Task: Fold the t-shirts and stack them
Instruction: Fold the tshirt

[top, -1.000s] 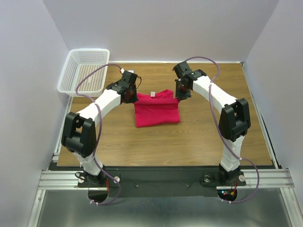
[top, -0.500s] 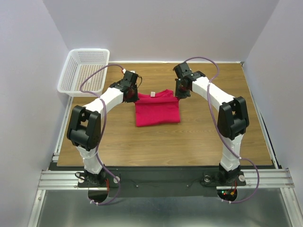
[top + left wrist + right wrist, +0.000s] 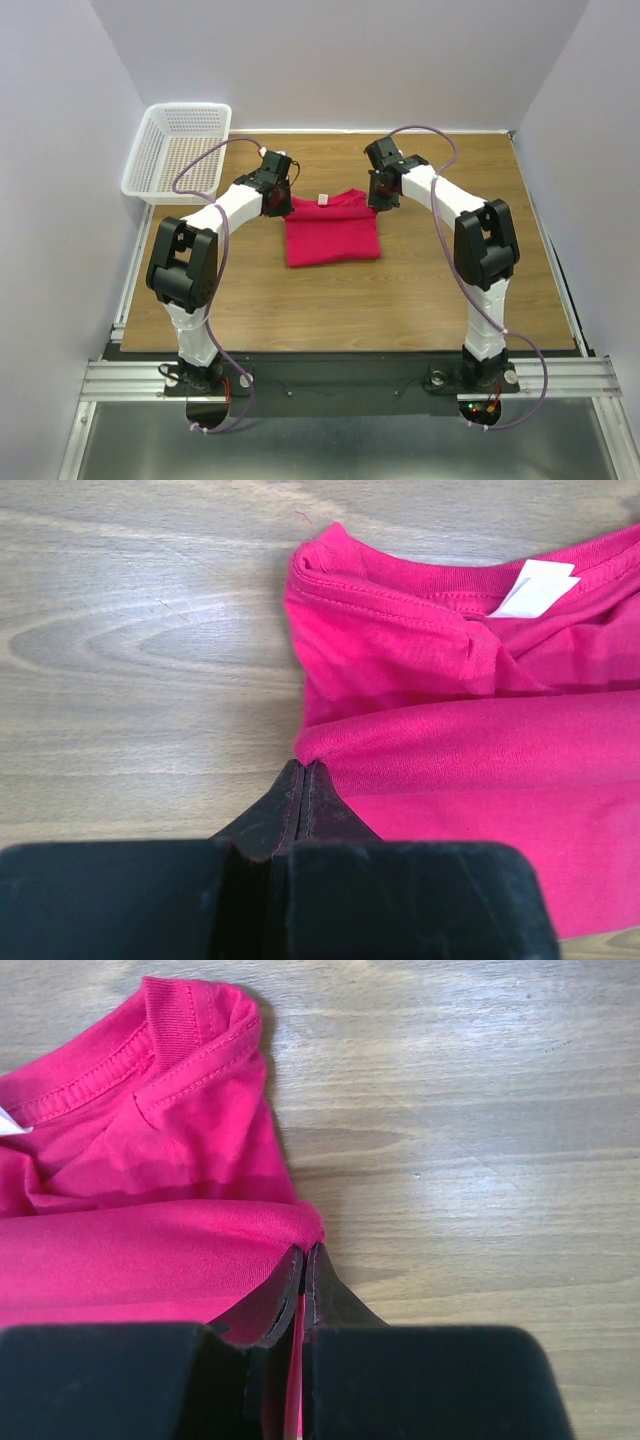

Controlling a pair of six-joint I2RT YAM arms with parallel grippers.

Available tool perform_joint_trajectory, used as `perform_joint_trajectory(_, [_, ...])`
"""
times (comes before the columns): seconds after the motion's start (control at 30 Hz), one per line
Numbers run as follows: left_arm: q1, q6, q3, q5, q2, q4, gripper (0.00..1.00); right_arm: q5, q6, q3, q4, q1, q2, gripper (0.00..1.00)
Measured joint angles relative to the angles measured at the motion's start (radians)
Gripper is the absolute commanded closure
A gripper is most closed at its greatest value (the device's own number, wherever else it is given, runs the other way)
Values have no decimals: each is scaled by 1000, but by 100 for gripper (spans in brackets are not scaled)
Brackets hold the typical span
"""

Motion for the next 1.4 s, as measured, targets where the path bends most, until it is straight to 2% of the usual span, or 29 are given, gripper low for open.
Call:
perform_joint_trajectory(0.2, [3,0,0,4,0,4,100,-1,-4,5,9,0,24,95])
perform_joint_trajectory(0.37, [5,-4,0,6,0,5,100,-2,-4,6,13,0,34,99])
perform_joint_trajectory(0.93, [22,-14,0,-14,-47,-7,100,-32,-11,135,15,-6,32,99])
perform_joint_trajectory(1.4, [26,-26,0,-16,-90,-5,100,-45,-23,175,11,-7,41,99])
